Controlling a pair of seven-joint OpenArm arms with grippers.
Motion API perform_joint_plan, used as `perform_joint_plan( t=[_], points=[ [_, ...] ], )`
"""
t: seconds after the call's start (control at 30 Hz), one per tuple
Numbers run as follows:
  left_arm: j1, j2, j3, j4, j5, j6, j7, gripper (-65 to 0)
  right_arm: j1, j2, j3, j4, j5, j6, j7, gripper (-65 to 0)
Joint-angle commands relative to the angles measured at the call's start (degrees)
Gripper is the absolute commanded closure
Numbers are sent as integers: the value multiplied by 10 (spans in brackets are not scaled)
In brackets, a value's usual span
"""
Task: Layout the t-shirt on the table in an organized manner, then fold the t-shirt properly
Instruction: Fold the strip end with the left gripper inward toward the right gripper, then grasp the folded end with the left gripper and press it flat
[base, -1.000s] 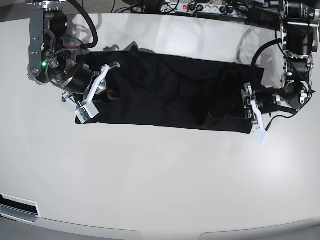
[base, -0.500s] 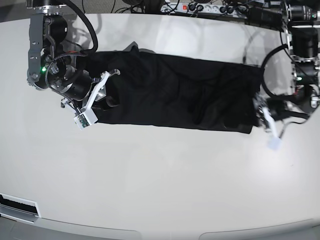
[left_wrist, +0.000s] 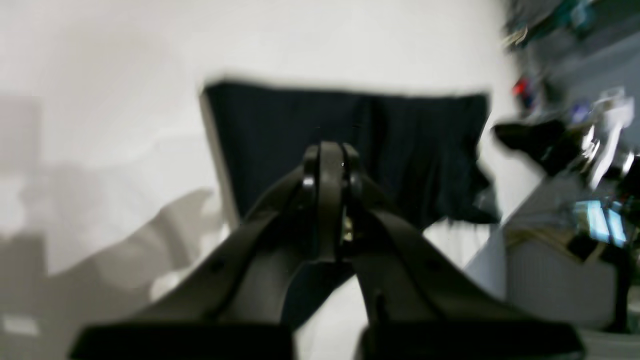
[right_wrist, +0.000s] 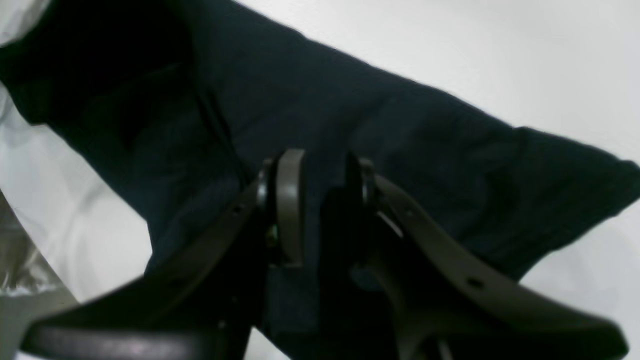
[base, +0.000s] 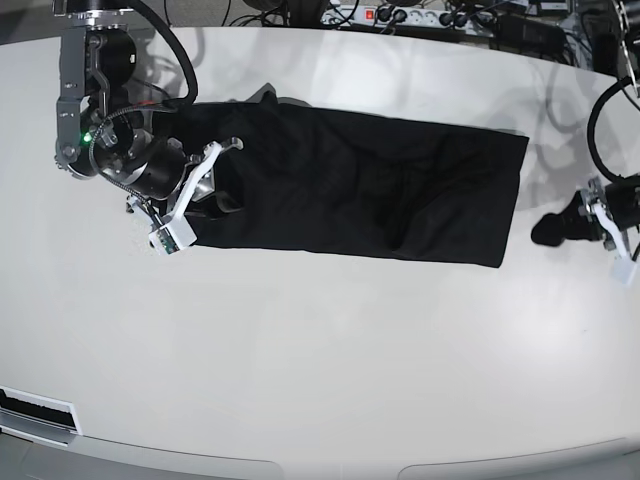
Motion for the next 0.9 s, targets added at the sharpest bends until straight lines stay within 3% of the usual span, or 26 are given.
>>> perform_joint_plan(
  t=[0.0,0.07,0.17,0.27,0.63,0.87],
  points=[
    [-9,-10,9,9,-16,-4,2,0,8,3,2,10,10,4,12,-168],
    [-10,-8,32,9,-32,-4,22,0,9,3,2,10,10,4,12,-168],
    [-10,-4,62,9,-105,-4,71,0,9,3,2,10,10,4,12,-168],
    [-10,8,84,9,-105,-4,110,0,9,3,2,10,10,4,12,-168],
    [-5,108,136,9,-105,-4,111,0,9,3,2,10,10,-4,12,-168],
    [-14,129,136,8,-105,-4,94,0,30,3,3,17,10,-25,11,-168]
  ],
)
